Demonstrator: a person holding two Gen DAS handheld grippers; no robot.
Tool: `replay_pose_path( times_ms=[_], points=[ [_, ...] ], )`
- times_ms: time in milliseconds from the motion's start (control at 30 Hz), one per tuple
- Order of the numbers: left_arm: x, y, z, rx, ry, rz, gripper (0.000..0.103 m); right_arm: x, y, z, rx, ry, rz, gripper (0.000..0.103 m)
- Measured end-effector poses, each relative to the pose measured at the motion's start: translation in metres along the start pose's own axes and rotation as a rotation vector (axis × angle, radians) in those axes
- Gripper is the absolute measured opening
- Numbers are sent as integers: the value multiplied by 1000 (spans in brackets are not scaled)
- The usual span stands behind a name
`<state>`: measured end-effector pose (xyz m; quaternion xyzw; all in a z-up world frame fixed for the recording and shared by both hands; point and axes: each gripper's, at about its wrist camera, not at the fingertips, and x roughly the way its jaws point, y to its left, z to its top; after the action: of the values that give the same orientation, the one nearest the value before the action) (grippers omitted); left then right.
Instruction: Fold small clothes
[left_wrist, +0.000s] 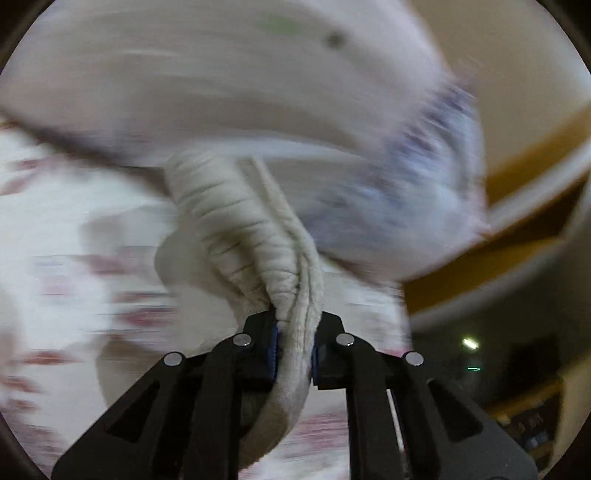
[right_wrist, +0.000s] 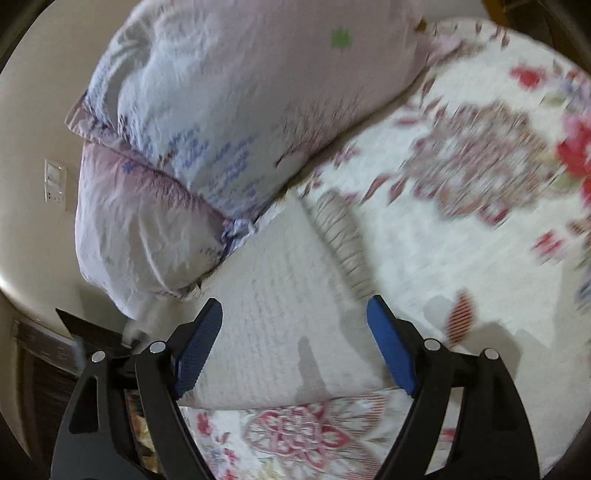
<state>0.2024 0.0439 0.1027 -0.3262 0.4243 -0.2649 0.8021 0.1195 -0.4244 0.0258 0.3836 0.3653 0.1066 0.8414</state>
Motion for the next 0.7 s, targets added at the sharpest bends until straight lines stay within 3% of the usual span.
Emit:
replay_pose_path(
  times_ms=[67, 133, 233, 267, 300, 367, 467, 567, 700],
  points=[
    [50, -46, -4, -3, 43, -122, 13, -10, -6, 9, 1, -23, -17, 82],
    [113, -77, -12, -55, 122, -210, 22, -12, -12, 20, 7, -33, -24, 82],
    [158, -86, -25, -169, 216, -296, 25, -2, -19, 38, 31, 12, -23, 83],
    [154, -84, -30, -183, 197, -303, 29, 1, -21, 42, 47, 31, -12, 86],
    [141, -81, -30, -139, 159, -268, 39, 4, -24, 45, 64, 50, 1, 94],
    [115, -72, -26, -26, 83, -90, 61, 14, -28, 51, 87, 103, 32, 100],
    [95, -45, -25, 84, 95, 163, 70, 43, -28, 56, 100, 218, 46, 100],
    [104, -27, -37, 103, 181, 276, 76, 73, -24, 51, 93, 317, 25, 100],
    [128, -21, -58, 170, 236, 345, 81, 100, -9, 35, 9, 381, -47, 95]
  ],
)
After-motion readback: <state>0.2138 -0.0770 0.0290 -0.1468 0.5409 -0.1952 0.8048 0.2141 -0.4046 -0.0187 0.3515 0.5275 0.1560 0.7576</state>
